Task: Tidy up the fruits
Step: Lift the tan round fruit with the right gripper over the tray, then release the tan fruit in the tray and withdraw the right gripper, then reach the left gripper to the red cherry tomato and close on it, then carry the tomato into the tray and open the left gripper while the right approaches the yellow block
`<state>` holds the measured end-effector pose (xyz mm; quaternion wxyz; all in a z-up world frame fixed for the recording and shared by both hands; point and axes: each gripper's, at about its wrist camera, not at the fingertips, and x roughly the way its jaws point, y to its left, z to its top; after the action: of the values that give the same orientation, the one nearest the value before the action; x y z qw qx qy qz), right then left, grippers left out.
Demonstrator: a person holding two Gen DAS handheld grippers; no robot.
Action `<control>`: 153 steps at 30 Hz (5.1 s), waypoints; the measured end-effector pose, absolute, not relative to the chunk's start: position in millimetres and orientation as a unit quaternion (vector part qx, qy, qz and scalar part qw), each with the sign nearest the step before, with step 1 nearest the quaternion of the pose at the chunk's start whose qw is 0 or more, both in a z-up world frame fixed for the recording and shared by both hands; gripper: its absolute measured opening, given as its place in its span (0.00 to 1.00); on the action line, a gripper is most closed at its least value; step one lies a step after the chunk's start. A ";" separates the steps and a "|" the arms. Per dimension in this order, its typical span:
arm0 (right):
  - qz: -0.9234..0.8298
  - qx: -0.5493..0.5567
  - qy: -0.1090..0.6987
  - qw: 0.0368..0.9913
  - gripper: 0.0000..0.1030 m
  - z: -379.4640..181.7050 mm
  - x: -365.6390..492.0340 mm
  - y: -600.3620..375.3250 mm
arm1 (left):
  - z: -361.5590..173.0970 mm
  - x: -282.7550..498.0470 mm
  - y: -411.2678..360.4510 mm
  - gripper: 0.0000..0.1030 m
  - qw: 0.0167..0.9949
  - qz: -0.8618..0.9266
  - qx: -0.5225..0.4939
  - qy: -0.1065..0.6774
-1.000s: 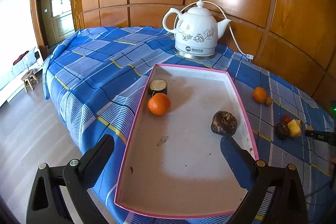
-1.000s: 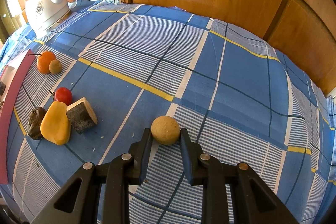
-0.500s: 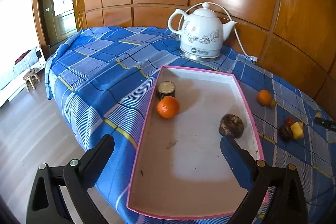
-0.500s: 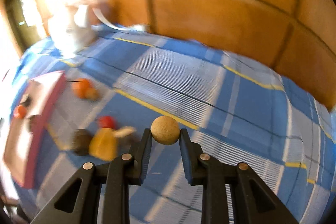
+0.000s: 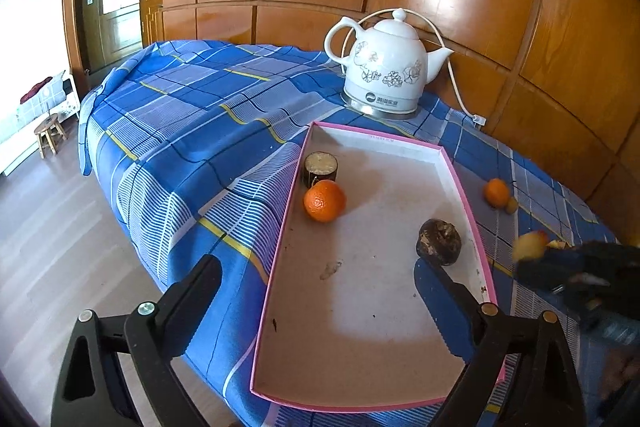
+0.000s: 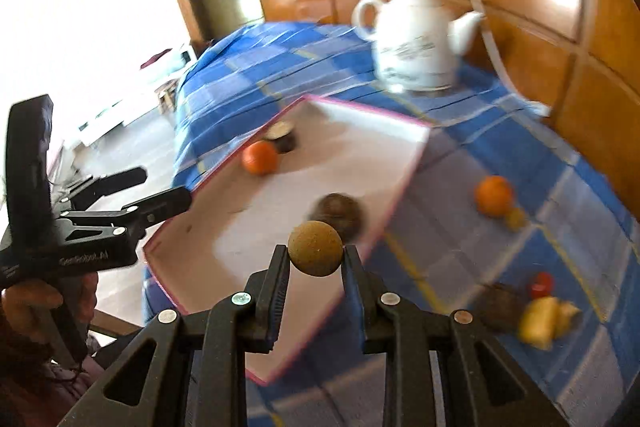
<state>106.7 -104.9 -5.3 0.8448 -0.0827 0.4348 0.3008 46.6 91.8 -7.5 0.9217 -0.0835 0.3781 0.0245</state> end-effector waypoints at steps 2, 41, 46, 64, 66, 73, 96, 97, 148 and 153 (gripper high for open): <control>0.301 -0.091 0.446 0.838 0.26 -17.4 109.6 -88.6 | -8.1 45.3 94.3 0.94 0.922 0.026 -0.085 0.377; 0.035 0.074 0.456 0.886 0.35 -1.4 118.1 -356.5 | -4.4 42.5 40.1 0.80 0.923 -0.034 -0.014 0.383; -0.014 0.111 0.474 0.874 0.35 -11.3 121.5 -382.7 | -3.3 43.3 30.3 0.79 0.922 -0.045 -0.004 0.384; -0.044 0.124 0.489 0.862 0.35 -16.3 124.5 -389.6 | 6.4 57.4 -22.1 0.67 0.910 -0.118 0.028 0.397; -0.046 0.130 0.487 0.862 0.35 -14.9 124.3 -391.8 | 7.9 63.7 -30.7 0.67 0.905 -0.130 0.026 0.404; -0.041 0.132 0.484 0.864 0.35 -11.0 124.5 -390.3 | 6.4 77.8 -63.2 0.53 0.886 -0.176 0.033 0.427; -0.016 0.153 0.473 0.868 0.35 1.5 123.4 -384.3 | -23.8 175.4 -174.7 0.28 0.811 -0.281 0.029 0.513; -0.014 0.153 0.473 0.867 0.35 1.4 123.6 -383.7 | -26.1 178.7 -180.5 0.28 0.808 -0.286 0.033 0.515; -0.014 0.160 0.474 0.866 0.35 4.7 126.3 -387.4 | -68.1 223.1 -230.2 0.25 0.768 -0.283 -0.002 0.574; 0.032 0.152 0.470 0.869 0.35 5.1 127.4 -375.6 | -60.3 213.5 -215.4 0.24 0.782 -0.286 -0.022 0.553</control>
<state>127.4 -375.6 5.1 0.8686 0.1521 0.4705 0.0316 213.5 -215.4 -60.3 0.7819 -0.0219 0.5533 -0.2864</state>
